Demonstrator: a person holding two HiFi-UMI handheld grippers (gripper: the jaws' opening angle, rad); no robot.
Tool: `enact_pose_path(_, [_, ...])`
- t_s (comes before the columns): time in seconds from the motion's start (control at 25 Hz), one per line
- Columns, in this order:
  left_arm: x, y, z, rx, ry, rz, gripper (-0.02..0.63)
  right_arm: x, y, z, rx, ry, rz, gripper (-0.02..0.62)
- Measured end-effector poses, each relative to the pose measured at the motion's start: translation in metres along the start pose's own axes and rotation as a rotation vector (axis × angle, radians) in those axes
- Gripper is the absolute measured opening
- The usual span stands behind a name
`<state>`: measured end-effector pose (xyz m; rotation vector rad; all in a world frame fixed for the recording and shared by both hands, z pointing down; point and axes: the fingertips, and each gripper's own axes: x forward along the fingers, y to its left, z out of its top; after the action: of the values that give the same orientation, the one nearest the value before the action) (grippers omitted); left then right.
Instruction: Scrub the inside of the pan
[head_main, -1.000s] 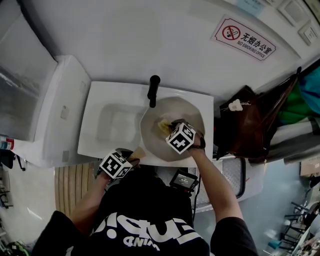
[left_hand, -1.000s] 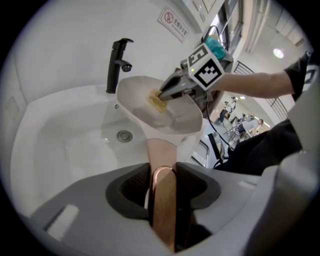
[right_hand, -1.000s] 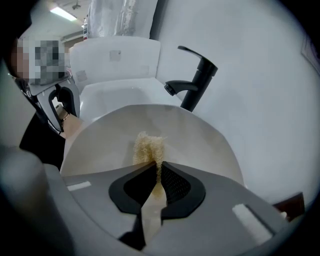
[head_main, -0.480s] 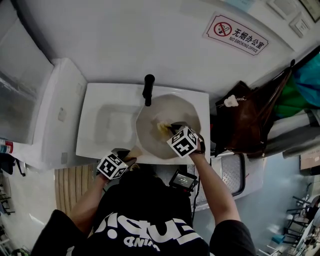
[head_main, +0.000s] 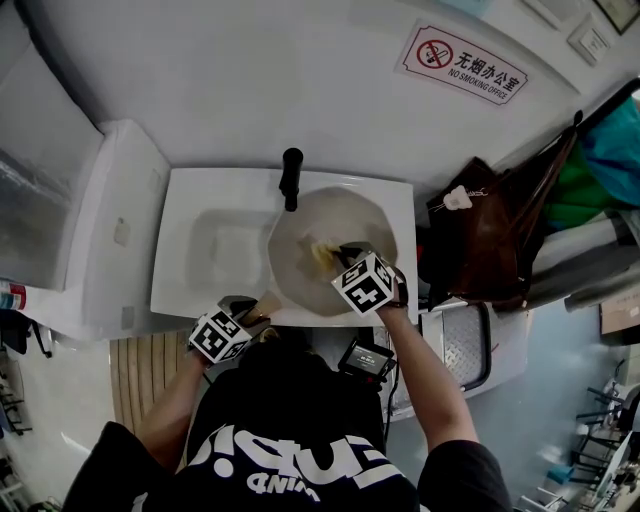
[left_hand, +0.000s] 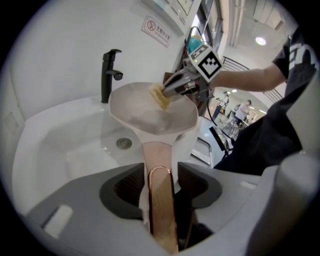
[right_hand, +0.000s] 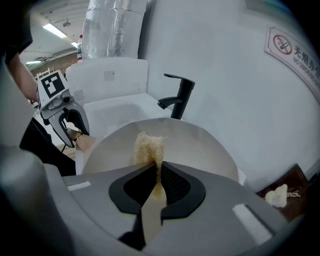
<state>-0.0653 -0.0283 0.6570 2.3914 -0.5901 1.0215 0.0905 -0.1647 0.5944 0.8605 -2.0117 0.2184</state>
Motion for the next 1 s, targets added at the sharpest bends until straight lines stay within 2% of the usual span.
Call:
enact_pose_path(0.16, [-0.020, 0.019, 0.017, -0.035, -0.091, 0.139, 0.168, -0.005, -0.002, 0.000, 0.016, -0.025, -0.012, 0.038])
enact_pose_path(0.24, [-0.030, 0.025, 0.029, -0.055, -0.136, 0.194, -0.006, -0.010, -0.001, 0.001, 0.037, -0.048, -0.015, 0.037])
enact_pose_path(0.44, [-0.048, 0.015, 0.070, -0.070, -0.231, 0.186, -0.005, -0.038, 0.000, 0.010, 0.113, -0.141, -0.037, 0.037])
enact_pose_path(0.68, [-0.066, -0.001, 0.117, -0.100, -0.277, 0.148, -0.005, -0.089, 0.014, 0.029, 0.165, -0.294, -0.061, 0.038])
enact_pose_path(0.84, [-0.086, -0.011, 0.149, -0.050, -0.354, 0.151, -0.005, -0.122, 0.017, 0.039, 0.201, -0.405, -0.113, 0.038])
enact_pose_path(1.0, [-0.115, -0.019, 0.177, 0.005, -0.489, 0.195, -0.005, -0.160, 0.021, 0.056, 0.296, -0.564, -0.166, 0.037])
